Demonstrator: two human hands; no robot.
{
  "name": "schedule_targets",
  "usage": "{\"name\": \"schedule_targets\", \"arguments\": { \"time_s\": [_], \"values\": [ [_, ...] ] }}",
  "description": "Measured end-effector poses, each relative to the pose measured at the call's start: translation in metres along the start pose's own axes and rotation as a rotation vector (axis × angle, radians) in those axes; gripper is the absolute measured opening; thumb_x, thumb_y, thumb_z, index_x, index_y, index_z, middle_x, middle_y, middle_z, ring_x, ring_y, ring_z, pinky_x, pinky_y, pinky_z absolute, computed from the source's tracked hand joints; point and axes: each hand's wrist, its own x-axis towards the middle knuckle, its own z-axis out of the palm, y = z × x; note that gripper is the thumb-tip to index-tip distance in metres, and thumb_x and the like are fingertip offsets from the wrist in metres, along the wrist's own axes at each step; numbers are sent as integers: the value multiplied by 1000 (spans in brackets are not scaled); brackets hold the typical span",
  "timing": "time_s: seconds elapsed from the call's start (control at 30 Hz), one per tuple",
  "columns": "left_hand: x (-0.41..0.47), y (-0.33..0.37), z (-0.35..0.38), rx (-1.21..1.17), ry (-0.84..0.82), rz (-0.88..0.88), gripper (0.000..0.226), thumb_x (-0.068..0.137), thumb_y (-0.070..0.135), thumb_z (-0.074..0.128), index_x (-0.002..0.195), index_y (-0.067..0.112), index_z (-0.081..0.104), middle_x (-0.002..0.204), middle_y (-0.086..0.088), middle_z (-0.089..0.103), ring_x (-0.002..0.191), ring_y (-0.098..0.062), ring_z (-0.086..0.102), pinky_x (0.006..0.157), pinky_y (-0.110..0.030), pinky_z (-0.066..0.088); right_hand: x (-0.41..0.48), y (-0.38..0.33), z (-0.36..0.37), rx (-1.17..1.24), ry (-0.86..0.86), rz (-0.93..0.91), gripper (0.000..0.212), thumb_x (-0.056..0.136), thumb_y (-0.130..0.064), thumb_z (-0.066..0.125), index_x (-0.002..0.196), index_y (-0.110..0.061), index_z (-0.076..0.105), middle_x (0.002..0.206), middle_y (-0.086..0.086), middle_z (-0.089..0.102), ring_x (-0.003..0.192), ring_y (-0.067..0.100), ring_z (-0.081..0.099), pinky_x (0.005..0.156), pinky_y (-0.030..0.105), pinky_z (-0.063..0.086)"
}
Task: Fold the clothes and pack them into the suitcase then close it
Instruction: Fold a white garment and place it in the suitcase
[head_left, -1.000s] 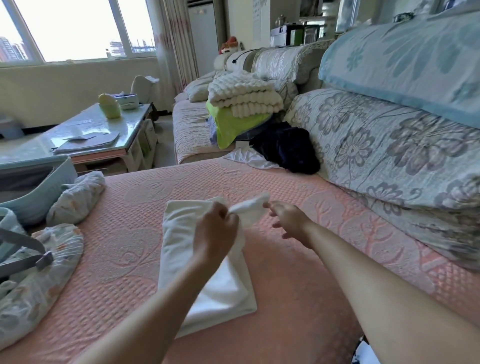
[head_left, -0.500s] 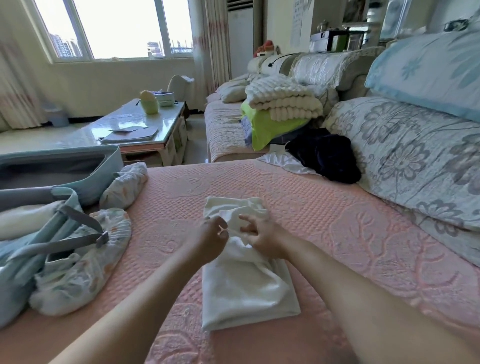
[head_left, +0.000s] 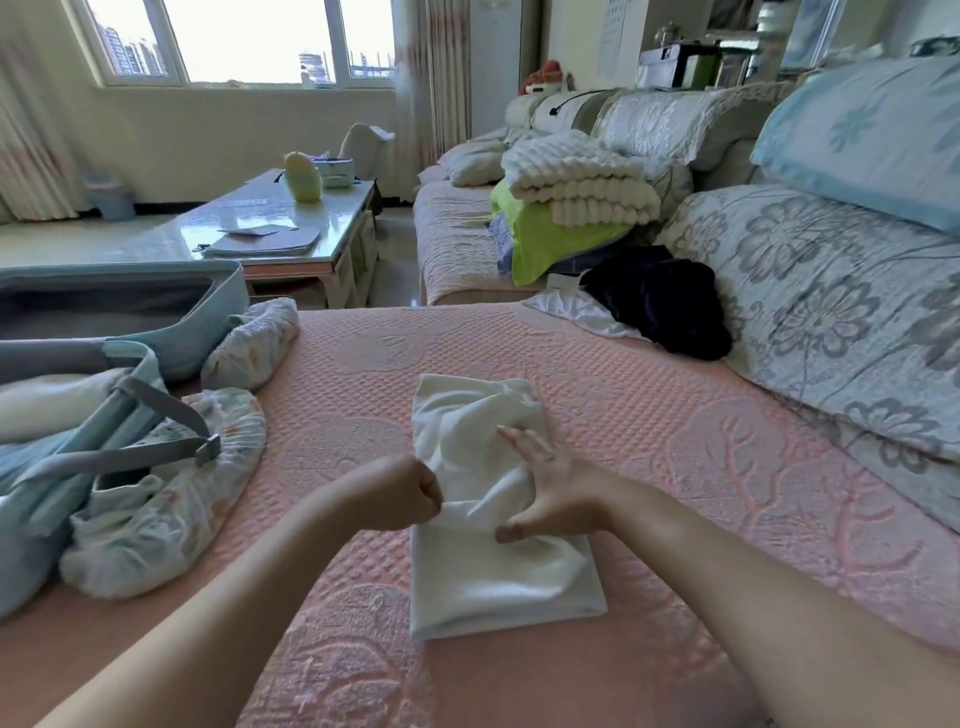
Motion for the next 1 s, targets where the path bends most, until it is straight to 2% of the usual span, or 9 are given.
{"name": "schedule_targets", "arguments": {
  "time_s": [0.13,0.2,0.4,0.57,0.63,0.73,0.8,0.9,1.0],
  "values": [
    [-8,1,6,-253,34,-119,32,85,41,54,78,17,75,76,3,73,83,-21,68,76,-30,50,4,-4,9,-90,-48,2,142,54,-57,82,151,-47,-22,166,-10,-12,154,16,-2,123,37,12],
    [-6,10,11,-185,102,-150,44,85,58,57,83,19,76,82,0,73,80,-19,67,71,-30,48,3,-6,12,-103,-42,21,140,58,-48,79,146,-50,-30,165,-11,-18,154,16,-5,124,40,15],
    [-5,15,20,3,190,-127,22,77,35,62,69,15,70,76,0,70,75,-22,66,59,-26,44,-10,-8,10,-144,-60,10,123,79,2,55,142,-47,-39,159,-11,-34,153,14,-14,125,36,14],
    [-4,14,16,118,227,-78,26,89,38,53,73,20,63,81,2,67,78,-22,63,60,-28,41,-17,-4,15,-207,-278,-11,108,77,-15,61,159,-36,-6,168,-5,-7,153,13,-9,124,35,-2],
    [5,16,8,98,389,-55,20,95,36,49,85,22,61,85,1,65,78,-22,59,60,-30,38,-14,-2,7,66,-165,5,95,69,-31,59,155,-45,21,162,-4,27,150,18,22,124,40,20],
    [28,18,1,-88,556,62,16,99,27,47,98,19,61,99,-3,61,88,-25,56,69,-33,38,1,5,-9,385,176,-21,55,83,-19,53,138,-29,57,137,0,60,109,5,61,94,25,53],
    [50,18,0,-123,527,147,22,101,26,47,115,21,62,119,-3,60,106,-28,57,83,-36,45,16,12,-19,242,395,2,42,94,-8,46,129,-24,64,134,2,62,106,9,63,88,22,50],
    [79,20,2,-22,329,93,38,101,37,45,137,25,52,143,-5,49,130,-29,46,104,-39,40,42,24,-22,52,451,19,43,98,-8,44,134,-25,60,139,-2,59,121,21,59,98,35,49],
    [97,14,7,-15,378,54,19,93,34,53,100,31,70,115,0,64,106,-25,57,79,-27,40,67,36,-22,-35,339,67,40,100,-18,49,138,-29,57,139,-3,59,122,21,60,99,37,49]
  ]
}}
